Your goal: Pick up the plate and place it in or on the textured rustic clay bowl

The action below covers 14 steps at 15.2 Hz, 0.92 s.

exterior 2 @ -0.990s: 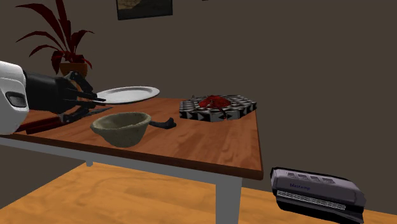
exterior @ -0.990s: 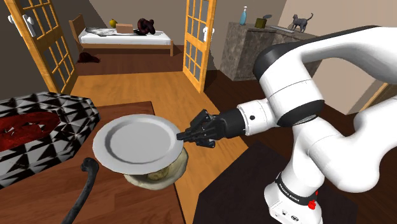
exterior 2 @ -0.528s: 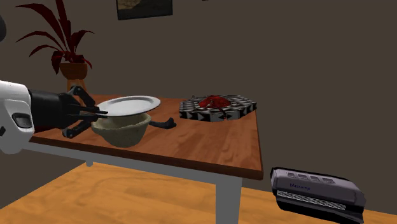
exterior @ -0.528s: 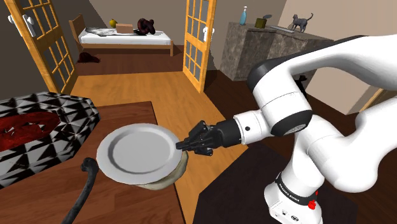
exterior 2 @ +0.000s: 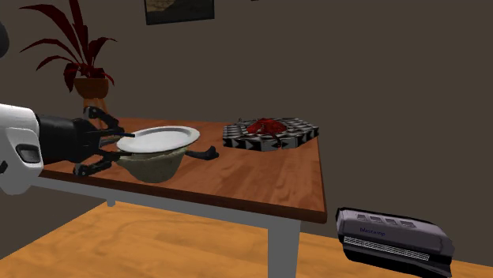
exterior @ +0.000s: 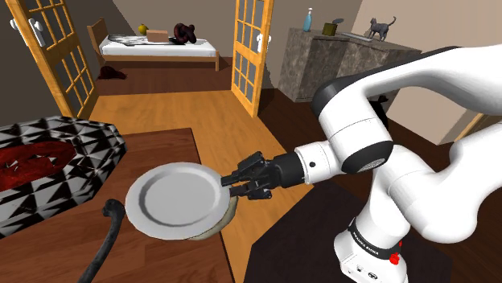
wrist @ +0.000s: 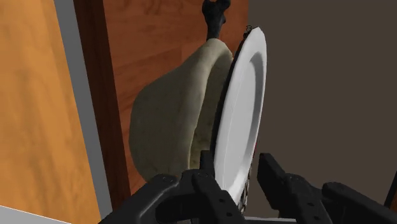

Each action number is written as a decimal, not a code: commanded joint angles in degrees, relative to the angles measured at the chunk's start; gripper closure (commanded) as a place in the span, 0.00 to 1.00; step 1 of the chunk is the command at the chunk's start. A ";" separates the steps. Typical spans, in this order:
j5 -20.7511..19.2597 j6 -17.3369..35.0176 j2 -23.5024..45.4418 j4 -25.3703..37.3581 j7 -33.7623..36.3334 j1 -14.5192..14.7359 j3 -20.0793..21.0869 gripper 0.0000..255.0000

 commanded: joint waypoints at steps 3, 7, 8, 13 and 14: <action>-0.23 0.01 -0.09 -0.06 0.09 0.03 -0.17 0.00; -3.59 4.74 -7.65 -3.20 3.11 3.00 -2.41 0.00; -5.57 7.66 -11.75 -4.69 4.70 4.83 -3.78 0.00; -7.04 10.32 -15.09 -5.76 5.65 6.59 -5.14 0.00; -7.04 10.33 -15.10 -5.76 5.65 6.59 -5.14 0.00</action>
